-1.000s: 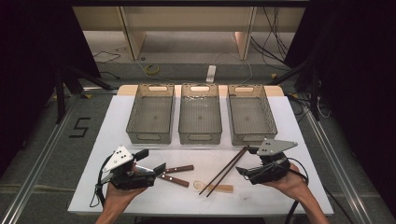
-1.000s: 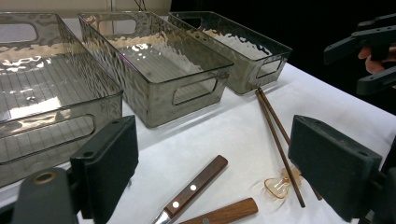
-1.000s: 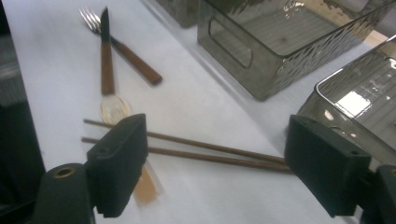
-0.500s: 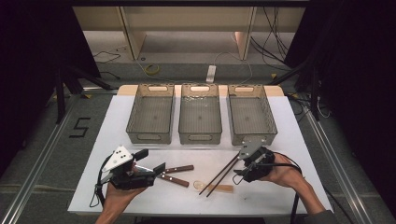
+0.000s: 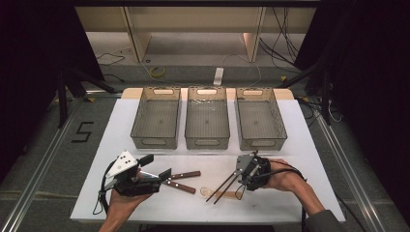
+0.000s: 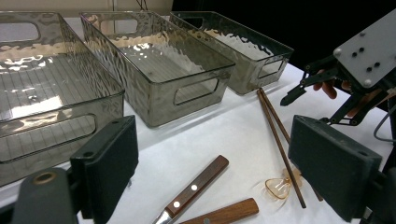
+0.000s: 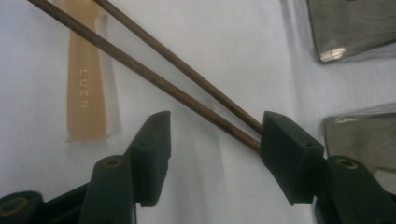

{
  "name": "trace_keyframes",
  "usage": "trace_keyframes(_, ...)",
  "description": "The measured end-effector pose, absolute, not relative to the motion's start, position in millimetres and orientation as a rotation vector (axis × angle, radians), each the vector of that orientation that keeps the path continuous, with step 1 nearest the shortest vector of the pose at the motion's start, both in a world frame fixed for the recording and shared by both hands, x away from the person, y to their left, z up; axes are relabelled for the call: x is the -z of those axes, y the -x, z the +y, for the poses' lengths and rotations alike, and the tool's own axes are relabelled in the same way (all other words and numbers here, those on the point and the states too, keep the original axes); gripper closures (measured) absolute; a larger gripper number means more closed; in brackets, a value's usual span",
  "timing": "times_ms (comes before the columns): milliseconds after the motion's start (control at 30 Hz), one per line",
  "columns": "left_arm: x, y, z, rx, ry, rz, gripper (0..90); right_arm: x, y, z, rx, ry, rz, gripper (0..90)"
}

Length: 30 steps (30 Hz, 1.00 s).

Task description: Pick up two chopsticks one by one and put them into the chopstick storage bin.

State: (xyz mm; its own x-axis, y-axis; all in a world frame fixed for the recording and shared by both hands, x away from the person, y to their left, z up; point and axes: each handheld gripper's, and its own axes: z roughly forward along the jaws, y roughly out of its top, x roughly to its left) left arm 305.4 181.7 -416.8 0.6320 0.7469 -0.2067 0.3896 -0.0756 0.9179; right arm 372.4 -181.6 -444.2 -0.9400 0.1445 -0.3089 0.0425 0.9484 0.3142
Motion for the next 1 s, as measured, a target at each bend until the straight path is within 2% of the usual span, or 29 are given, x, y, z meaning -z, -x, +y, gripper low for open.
trace_keyframes(400, 417, -306, 181, -0.377, -1.701, 0.928, 15.5, 447, -382, -173, -0.402, -0.047, 2.840, 52.1)
trace_keyframes(1000, 417, -306, 181, -0.373, -1.695, 0.935, 15.5, 459, -378, -164, -0.315, 0.063, 2.793, 57.8)
